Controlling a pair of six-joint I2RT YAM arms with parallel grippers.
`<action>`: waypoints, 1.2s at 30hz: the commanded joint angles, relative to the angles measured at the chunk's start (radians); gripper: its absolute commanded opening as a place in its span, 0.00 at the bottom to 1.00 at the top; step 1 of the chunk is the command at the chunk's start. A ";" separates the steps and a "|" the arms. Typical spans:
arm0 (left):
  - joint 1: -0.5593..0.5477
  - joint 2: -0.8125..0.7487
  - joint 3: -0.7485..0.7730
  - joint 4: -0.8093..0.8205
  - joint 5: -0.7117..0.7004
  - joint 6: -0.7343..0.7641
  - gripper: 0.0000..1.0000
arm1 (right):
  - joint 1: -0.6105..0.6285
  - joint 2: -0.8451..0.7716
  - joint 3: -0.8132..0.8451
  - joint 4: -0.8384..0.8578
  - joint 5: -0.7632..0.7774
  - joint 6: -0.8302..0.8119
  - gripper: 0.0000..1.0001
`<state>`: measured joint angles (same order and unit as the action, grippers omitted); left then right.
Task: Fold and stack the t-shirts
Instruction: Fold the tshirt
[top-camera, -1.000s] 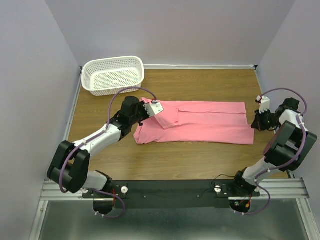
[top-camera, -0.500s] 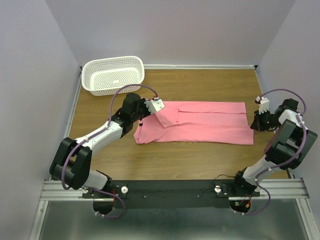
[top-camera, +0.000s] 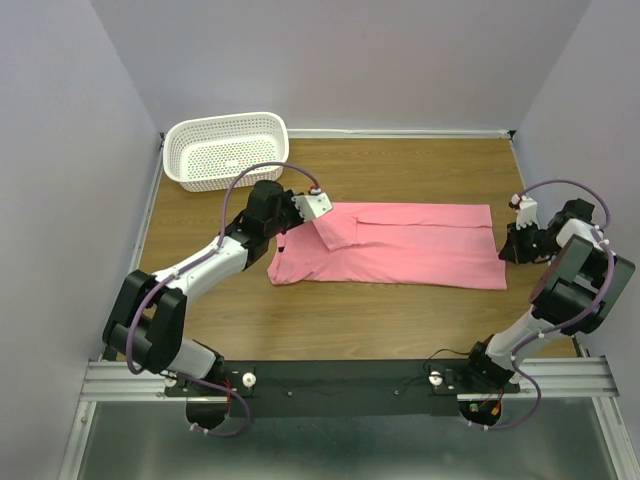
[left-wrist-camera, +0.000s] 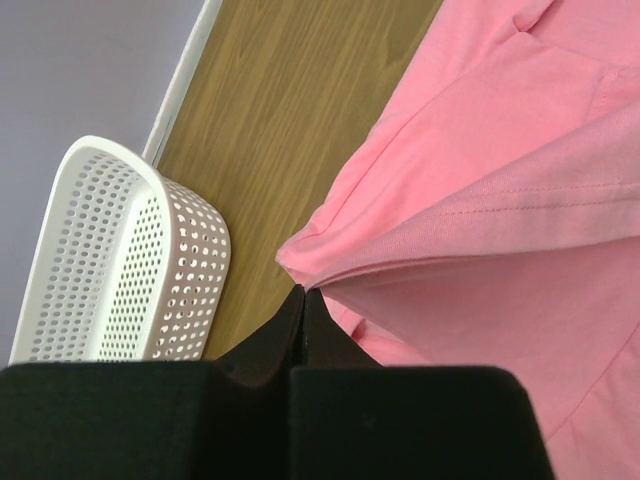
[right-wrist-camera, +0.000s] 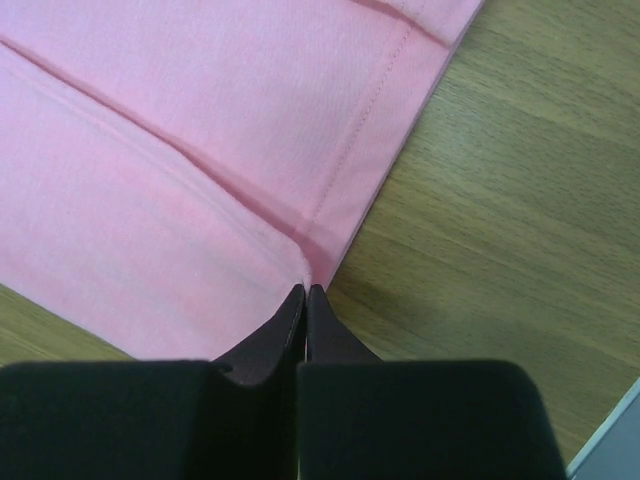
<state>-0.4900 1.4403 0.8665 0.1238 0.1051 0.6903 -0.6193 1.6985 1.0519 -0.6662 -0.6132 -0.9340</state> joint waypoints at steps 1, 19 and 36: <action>0.007 0.022 0.040 -0.015 -0.022 0.023 0.00 | -0.007 0.023 0.020 0.019 -0.034 0.011 0.08; 0.005 0.101 0.120 -0.052 -0.019 0.057 0.00 | -0.007 0.038 0.030 0.023 -0.042 0.026 0.18; -0.009 0.180 0.213 -0.076 -0.025 0.094 0.00 | -0.007 0.047 0.030 0.025 -0.046 0.034 0.22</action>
<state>-0.4931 1.5948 1.0370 0.0586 0.1047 0.7647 -0.6193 1.7252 1.0576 -0.6533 -0.6266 -0.9089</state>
